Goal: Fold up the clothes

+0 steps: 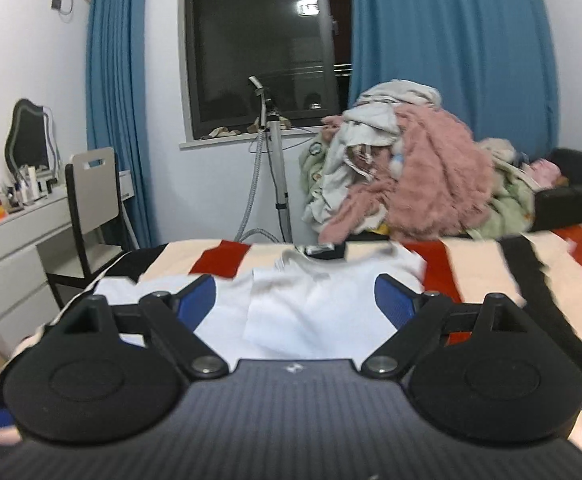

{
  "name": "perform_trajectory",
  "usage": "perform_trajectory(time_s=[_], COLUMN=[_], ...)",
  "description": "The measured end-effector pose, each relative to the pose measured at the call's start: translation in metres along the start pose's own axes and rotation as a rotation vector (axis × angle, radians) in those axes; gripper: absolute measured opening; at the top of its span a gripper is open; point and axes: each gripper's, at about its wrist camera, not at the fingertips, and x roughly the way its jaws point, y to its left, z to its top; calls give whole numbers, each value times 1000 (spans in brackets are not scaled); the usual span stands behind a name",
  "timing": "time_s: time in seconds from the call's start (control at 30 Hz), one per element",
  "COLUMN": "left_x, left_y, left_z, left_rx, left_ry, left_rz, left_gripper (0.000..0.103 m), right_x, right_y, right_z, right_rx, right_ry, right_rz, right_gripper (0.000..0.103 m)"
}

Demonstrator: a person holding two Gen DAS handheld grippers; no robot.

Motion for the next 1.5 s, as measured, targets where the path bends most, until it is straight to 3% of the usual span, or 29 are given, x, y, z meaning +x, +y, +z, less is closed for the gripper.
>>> perform_trajectory(time_s=[0.2, 0.33, 0.53, 0.77, 1.0, 1.17, 1.4, 1.47, 1.5], left_x=[-46, -83, -121, -125, -110, -97, -77, -64, -57], left_y=[-25, -45, -62, -87, -165, -234, -310, -323, -328], left_z=[-15, -26, -49, -89, -126, -163, -220, -232, -237], left_rx=[60, 126, 167, 250, 354, 424, 565, 598, 612], left_ry=[1, -29, -48, 29, 124, 173, 177, 192, 201], left_rz=[-75, -107, -116, -126, -304, -442, -585, -573, -567], left_gripper=[102, 102, 102, 99, 94, 89, 83, 73, 60], right_x=[-125, -171, -183, -204, -234, -243, -244, -240, -237], right_y=[-8, -9, -5, -44, -117, -163, -191, -195, -197], right_z=[-54, -91, -107, -90, -74, -83, -98, -101, -102], right_rx=[17, 53, 19, 142, 277, 393, 451, 445, 440], right_ry=[12, 22, 29, -45, -144, -159, -204, -215, -216], right_rz=[-37, -32, -37, -96, -234, -334, -480, -514, -532], right_gripper=[88, 88, 88, 88, 88, 88, 88, 88, 88])
